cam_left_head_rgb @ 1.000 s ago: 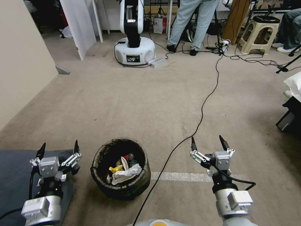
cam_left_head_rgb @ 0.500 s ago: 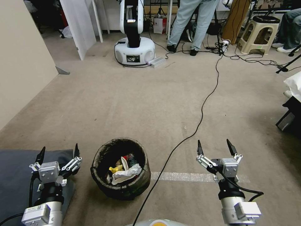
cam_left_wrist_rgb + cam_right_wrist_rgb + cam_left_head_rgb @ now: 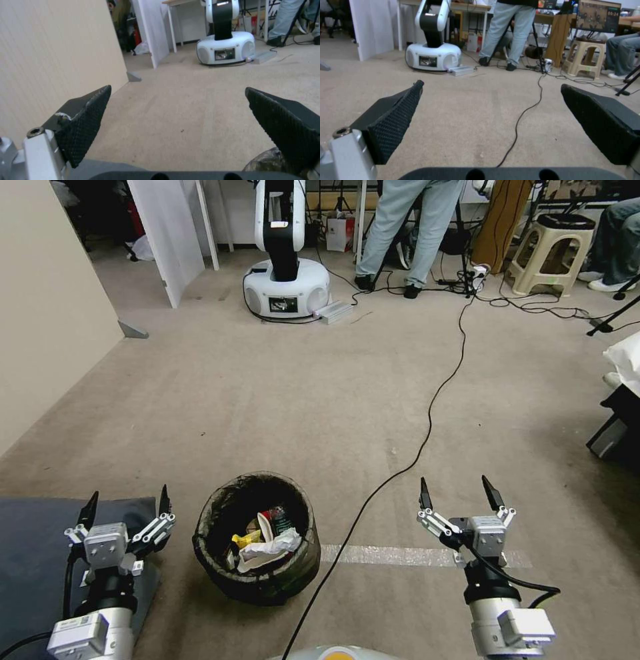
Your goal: Pick up the trash bin, then pick up the garbage from the floor and place it into the trash bin.
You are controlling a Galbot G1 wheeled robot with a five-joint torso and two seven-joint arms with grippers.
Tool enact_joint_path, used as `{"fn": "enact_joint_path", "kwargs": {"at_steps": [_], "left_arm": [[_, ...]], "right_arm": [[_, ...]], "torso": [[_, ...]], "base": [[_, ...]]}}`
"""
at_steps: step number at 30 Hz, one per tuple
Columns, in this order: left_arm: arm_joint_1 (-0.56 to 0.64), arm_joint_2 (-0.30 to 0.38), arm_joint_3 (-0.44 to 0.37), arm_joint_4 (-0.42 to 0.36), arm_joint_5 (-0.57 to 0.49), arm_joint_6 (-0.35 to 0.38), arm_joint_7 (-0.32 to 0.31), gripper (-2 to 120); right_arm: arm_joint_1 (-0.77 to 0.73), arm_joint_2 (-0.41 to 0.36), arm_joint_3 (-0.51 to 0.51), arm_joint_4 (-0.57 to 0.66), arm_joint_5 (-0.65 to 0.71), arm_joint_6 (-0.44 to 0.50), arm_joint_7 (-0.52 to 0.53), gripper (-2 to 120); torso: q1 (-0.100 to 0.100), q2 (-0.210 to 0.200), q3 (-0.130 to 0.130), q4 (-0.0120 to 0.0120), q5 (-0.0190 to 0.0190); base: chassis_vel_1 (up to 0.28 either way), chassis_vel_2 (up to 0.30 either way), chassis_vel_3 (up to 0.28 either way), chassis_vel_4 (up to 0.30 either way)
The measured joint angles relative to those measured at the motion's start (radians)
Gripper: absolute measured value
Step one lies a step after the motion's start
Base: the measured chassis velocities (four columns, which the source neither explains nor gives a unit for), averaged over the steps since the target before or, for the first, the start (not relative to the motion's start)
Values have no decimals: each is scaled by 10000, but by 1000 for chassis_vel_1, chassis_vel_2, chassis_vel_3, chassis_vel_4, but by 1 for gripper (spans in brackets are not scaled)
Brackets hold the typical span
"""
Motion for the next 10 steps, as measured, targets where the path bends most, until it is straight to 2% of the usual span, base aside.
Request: {"fn": "enact_joint_path", "kwargs": {"at_steps": [10], "left_arm": [[-1, 2, -2, 6, -5, 12, 4, 100]], "right_arm": [[5, -1, -5, 0, 0, -16, 0, 100]], "torso": [[0, 0, 0, 0, 0]], "base": [[0, 0, 0, 0]]}}
